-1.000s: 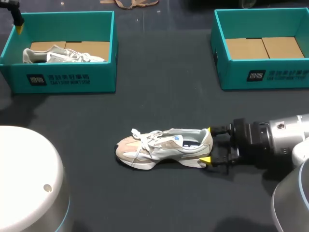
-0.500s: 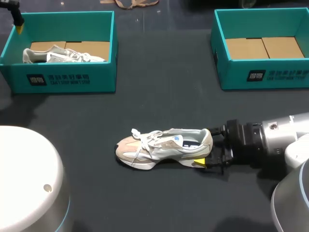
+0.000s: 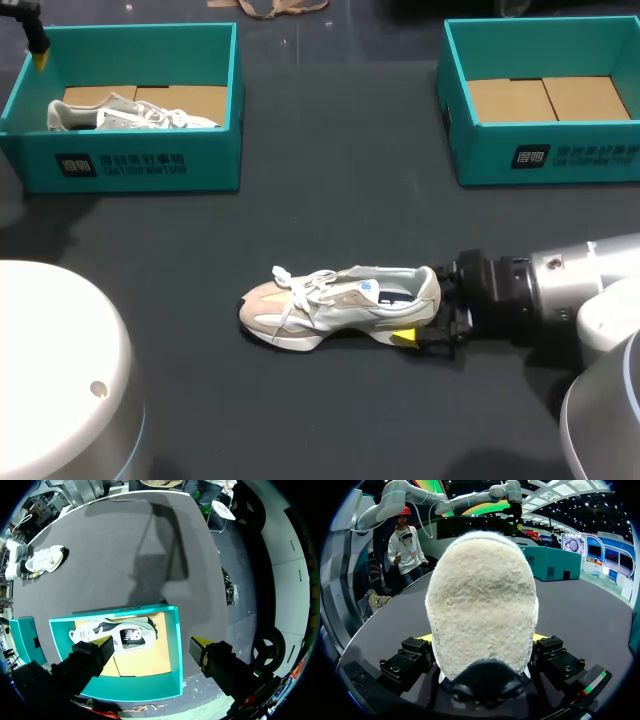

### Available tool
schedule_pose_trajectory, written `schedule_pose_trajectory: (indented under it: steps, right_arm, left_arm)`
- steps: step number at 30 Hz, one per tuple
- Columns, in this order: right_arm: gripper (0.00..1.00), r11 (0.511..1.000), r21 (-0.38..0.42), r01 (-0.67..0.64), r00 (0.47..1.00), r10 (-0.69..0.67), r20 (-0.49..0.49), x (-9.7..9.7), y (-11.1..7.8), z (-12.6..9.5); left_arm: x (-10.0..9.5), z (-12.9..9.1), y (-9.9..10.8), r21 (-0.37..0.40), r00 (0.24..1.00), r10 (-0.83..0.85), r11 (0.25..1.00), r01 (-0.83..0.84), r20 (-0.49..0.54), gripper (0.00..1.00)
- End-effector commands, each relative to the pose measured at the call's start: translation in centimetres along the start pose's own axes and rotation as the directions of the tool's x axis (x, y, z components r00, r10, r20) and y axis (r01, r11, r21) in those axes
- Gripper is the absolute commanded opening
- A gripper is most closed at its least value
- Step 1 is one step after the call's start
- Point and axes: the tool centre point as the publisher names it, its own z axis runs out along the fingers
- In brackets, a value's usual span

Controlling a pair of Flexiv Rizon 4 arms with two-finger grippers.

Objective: Take the shoe out of the shoebox, open the shoe tongue, remove and reinsert the insole, then place the shoe into the shoebox

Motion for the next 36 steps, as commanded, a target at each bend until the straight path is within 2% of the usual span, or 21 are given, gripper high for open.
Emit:
schedule_pose_trajectory:
  steps: [1,2,3,4,5,36]
  right_arm:
    - [0.51,1.0,0.003,-0.003,1.0,0.003,0.001,-0.02,-0.29,0.59]
    - [0.42,1.0,0.003,-0.004,1.0,0.004,0.001,-0.02,-0.29,0.59]
    - [0.21,1.0,0.002,-0.005,1.0,0.005,0.003,-0.02,-0.3,0.59]
    - [0.07,1.0,0.002,-0.004,1.0,0.004,0.004,-0.04,-0.3,0.59]
    - [0.0,1.0,0.003,-0.004,1.0,0.004,0.004,-0.09,-0.3,0.59]
    - [0.0,1.0,0.003,0.015,1.0,-0.015,-0.014,-0.62,0.45,0.32]
  left_arm:
    - [0.03,-0.01,-0.02,-0.001,1.0,0.001,1.0,-0.001,-0.001,1.0]
    - [0.03,-0.01,-0.02,-0.001,1.0,0.001,1.0,-0.001,-0.001,1.0]
    - [0.03,-0.01,-0.02,-0.001,1.0,0.001,1.0,-0.001,-0.001,1.0]
    - [0.03,-0.01,-0.02,-0.001,1.0,0.001,1.0,-0.001,-0.001,1.0]
    - [0.03,-0.01,-0.02,-0.001,1.0,0.001,1.0,-0.001,-0.001,1.0]
    - [0.03,-0.01,-0.02,-0.001,1.0,0.001,1.0,-0.001,-0.001,1.0]
